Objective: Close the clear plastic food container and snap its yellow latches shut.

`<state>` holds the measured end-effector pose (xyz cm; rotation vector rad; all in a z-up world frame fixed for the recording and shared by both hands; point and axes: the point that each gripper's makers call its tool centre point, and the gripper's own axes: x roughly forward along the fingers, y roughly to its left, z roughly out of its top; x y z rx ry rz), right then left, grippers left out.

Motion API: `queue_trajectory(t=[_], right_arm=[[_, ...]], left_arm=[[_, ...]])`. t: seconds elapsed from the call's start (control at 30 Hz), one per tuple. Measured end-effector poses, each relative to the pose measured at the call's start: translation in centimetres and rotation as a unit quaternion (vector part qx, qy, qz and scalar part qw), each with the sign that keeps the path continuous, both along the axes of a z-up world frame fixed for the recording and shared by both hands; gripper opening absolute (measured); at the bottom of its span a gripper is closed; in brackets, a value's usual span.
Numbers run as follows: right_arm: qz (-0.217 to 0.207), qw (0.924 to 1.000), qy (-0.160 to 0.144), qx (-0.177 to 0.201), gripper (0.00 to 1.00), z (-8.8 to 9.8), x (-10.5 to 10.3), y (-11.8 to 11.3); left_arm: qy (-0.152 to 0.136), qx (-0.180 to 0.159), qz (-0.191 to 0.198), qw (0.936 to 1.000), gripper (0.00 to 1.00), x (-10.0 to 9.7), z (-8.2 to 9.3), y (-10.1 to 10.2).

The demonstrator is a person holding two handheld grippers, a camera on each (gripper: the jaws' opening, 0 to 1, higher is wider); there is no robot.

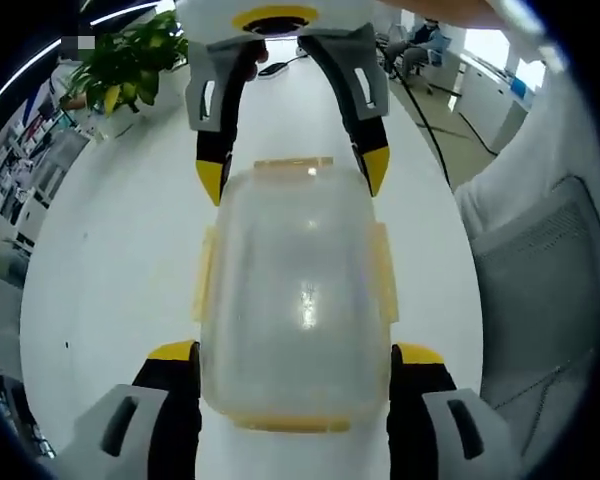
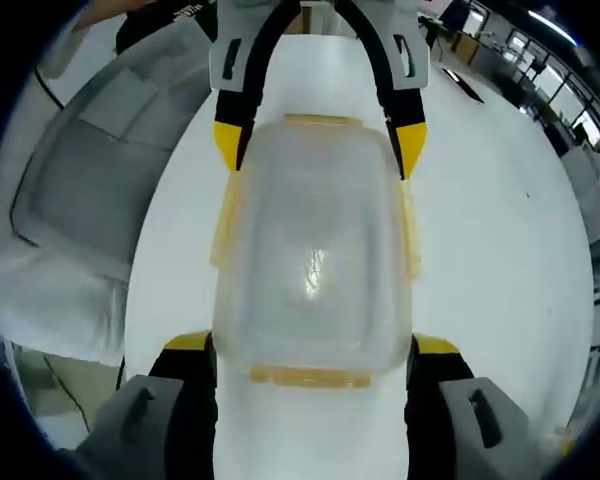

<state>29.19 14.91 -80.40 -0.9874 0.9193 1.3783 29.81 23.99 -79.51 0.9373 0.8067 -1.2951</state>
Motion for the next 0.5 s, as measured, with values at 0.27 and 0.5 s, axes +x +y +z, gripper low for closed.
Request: queue_trajectory(t=[0.27,0.5], right_arm=[[-0.001,0.9999,0.001,0.013,0.74,0.0,-0.9,3.7],[0.002,1.0,0.0,0.007,0.74,0.0,-1.9,6.9]], left_arm=[[0.0,0.009,0.0,1.0,0.73,-0.9,0.0,3.7],[0.0,0.008,0.002,1.0,0.73,-1.9,0.0,6.7]])
